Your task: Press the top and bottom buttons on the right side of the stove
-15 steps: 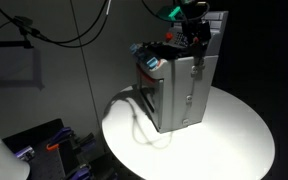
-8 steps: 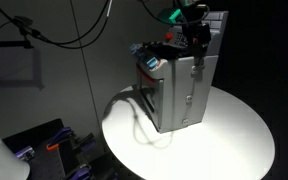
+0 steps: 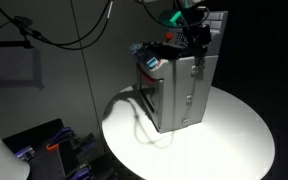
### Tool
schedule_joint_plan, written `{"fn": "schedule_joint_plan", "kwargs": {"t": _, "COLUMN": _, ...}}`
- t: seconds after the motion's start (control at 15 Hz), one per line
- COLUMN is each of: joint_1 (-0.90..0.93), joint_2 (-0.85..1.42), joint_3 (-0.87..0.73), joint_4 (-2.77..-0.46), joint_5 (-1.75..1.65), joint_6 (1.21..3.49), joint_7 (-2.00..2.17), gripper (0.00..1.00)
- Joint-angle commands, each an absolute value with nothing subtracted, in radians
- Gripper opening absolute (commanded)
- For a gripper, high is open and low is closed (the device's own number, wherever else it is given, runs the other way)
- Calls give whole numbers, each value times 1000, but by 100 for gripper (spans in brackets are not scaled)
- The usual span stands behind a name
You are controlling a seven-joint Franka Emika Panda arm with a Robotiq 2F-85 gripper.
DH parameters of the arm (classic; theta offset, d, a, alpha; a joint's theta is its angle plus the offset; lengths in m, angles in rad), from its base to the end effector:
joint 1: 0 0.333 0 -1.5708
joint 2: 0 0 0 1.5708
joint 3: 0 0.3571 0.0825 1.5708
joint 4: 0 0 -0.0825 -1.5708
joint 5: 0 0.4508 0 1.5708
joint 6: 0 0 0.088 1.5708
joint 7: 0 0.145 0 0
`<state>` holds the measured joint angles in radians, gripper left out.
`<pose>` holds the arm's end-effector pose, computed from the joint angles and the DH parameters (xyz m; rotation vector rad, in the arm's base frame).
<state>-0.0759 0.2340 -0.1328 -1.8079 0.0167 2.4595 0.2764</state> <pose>0.7264 -0.1475 0.4347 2.9803 -0.7384 0.6545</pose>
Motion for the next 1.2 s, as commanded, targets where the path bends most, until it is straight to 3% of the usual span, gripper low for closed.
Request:
{"fn": "schedule_joint_plan", "kwargs": {"t": 0.0, "joint_1": -75, "joint_2": 243, "joint_3": -131, "joint_4": -1788, "joint_5": 10, "joint_6": 2467, "joint_7": 277, "gripper": 100}}
{"fn": "schedule_joint_plan", "kwargs": {"t": 1.13, "joint_1": -69, "joint_2": 260, "joint_3": -134, "joint_4": -1777, "joint_5": -1, "joint_6": 2467, "joint_7": 285, "gripper": 100}}
